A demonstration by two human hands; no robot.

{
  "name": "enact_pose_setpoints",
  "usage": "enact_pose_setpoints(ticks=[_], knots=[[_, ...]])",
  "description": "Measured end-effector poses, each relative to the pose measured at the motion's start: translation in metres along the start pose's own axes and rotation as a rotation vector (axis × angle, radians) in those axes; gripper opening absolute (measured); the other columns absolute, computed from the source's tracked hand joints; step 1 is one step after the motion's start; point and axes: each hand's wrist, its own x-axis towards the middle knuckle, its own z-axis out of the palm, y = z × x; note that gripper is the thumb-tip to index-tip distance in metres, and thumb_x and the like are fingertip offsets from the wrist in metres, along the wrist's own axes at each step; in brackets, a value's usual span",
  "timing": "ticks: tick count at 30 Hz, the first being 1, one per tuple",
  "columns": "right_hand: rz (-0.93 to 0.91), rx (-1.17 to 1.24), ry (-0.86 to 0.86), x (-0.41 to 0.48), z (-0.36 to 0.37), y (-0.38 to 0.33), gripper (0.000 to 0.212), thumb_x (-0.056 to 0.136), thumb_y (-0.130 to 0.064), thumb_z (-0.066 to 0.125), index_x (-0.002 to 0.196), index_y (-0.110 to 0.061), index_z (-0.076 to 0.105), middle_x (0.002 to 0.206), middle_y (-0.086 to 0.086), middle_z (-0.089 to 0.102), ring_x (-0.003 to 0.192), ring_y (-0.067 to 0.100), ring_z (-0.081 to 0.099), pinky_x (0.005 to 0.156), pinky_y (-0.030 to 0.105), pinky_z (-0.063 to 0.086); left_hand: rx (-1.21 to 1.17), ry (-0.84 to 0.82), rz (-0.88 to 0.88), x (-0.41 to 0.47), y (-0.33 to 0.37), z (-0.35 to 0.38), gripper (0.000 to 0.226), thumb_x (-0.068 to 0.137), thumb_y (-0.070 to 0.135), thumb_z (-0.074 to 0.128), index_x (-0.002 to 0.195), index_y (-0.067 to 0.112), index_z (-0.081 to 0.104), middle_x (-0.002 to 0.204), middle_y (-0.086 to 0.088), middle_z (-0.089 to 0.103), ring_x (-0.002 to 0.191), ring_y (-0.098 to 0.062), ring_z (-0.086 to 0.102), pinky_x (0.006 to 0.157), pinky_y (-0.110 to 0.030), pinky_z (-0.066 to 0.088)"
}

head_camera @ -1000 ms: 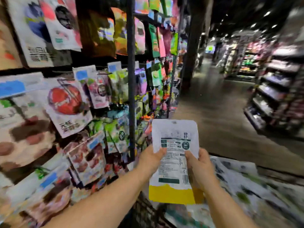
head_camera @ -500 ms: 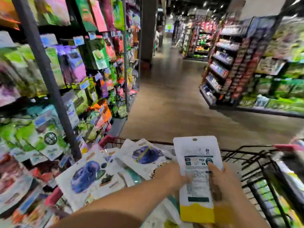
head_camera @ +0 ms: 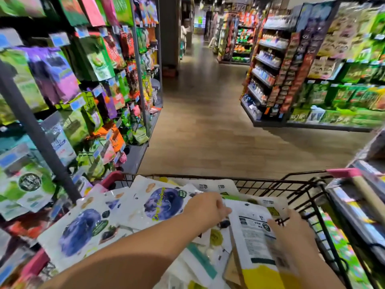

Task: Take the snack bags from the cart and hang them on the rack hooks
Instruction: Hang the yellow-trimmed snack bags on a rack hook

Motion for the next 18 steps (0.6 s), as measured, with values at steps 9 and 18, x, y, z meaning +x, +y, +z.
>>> enact_pose_setpoints(ticks=[9,18], knots=[[-0.609,0.189,-0.118,-0.020,0.012,-0.126,0.041,0.096,-0.042,0.052,0.134,-0.025,0.053,0.134,-0.002,0.052,0.125,0.016,0.047,0.104,0.038,0.041,-0.252,0.121,-0.111,0.017,-0.030,-0.023,0.043,0.093,0.058,0.044,0.097,0.017,0.058,0.101,-0.005,0.067,0.097,-0.023,0.061,0.084,-0.035,0.050],[-1.069,0.342,-0.229,-0.082,0.013,-0.307,0.026,0.100,-0.028,0.049,0.118,-0.018,0.065,0.116,0.002,0.063,0.105,0.018,0.057,0.081,0.026,0.038,-0.540,0.595,-0.192,-0.025,-0.090,-0.151,0.039,0.101,0.045,0.034,0.091,0.016,0.058,0.081,-0.001,0.060,0.069,-0.017,0.053,0.060,-0.026,0.035]])
